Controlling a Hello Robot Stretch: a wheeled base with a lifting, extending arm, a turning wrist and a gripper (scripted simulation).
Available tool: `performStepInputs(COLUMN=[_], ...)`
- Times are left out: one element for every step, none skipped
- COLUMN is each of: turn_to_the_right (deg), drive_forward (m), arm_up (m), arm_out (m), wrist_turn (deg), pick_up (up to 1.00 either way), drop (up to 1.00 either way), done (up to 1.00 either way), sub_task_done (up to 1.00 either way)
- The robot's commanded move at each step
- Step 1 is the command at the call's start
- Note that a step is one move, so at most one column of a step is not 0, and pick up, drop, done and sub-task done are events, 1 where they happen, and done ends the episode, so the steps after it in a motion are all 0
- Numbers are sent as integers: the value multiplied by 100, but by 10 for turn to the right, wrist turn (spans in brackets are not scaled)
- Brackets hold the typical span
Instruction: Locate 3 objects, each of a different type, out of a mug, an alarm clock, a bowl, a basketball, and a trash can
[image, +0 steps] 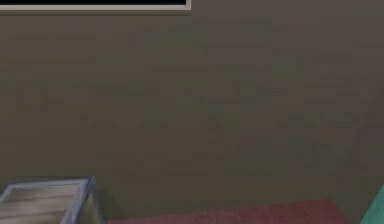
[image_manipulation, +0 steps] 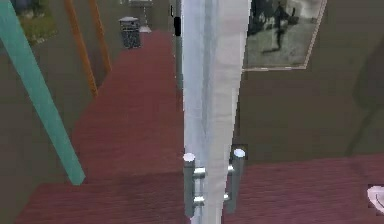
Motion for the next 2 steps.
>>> performStepInputs(turn_to_the_right=[120,0], drive_forward=[0,45], arm_up=[0,0], arm_out=[0,0], wrist_turn=[0,0], pick_up=[0,0], drop=[0,0], done=[0,0], sub_task_done=[0,0])
